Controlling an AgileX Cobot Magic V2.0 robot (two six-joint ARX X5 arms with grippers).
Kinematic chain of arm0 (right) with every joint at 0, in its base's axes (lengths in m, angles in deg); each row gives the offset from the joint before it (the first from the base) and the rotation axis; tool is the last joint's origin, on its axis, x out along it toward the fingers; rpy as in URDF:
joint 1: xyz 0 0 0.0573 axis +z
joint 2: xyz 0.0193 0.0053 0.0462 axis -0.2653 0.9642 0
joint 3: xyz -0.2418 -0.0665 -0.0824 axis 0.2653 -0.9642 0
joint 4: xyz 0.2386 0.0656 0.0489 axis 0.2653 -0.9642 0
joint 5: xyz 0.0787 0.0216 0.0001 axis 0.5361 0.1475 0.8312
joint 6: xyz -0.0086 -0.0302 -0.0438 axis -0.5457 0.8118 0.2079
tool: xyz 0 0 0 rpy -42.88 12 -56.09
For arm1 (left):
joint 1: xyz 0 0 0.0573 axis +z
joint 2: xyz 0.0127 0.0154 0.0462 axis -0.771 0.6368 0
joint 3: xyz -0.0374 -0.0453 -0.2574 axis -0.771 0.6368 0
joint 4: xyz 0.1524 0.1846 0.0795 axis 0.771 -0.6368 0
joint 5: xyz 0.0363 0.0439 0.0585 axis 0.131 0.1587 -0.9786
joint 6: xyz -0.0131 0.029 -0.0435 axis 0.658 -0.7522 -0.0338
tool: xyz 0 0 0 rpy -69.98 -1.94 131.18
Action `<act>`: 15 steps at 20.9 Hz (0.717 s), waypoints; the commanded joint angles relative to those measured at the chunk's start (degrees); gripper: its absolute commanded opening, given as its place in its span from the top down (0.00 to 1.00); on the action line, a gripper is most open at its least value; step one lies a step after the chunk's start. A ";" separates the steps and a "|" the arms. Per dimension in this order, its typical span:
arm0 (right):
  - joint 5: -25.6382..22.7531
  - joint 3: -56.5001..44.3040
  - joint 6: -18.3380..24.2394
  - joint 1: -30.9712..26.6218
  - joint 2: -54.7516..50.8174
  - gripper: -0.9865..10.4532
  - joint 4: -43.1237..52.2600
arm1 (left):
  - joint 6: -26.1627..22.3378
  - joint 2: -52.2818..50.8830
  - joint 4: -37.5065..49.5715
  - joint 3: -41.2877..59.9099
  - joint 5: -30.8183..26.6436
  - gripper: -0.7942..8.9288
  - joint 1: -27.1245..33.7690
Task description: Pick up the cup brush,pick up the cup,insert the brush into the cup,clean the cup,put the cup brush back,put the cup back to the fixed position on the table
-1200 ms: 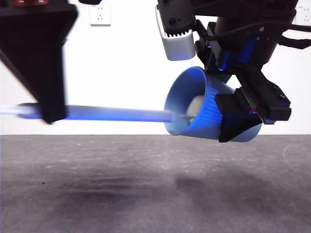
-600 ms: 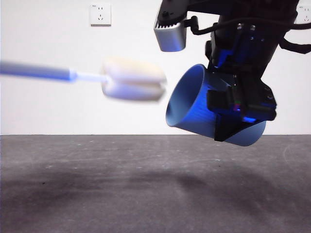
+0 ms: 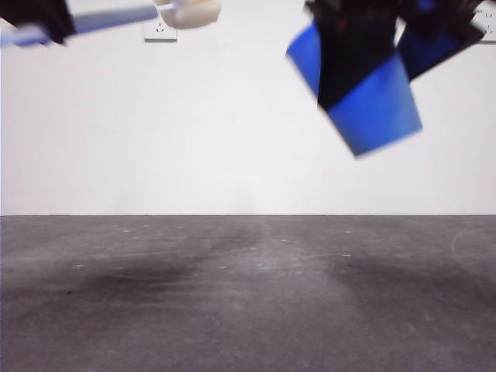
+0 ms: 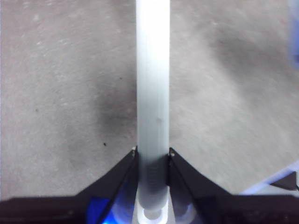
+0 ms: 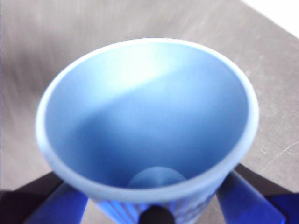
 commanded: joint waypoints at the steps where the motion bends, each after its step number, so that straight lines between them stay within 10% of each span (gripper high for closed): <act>1: 0.02 0.31 -4.31 -0.02 -4.72 0.93 0.42 | 2.91 5.09 1.66 0.20 -0.15 0.93 2.40; 15: 0.00 0.31 -5.73 -0.02 -27.89 0.93 -3.34 | 12.59 34.40 23.67 0.20 3.48 0.93 4.90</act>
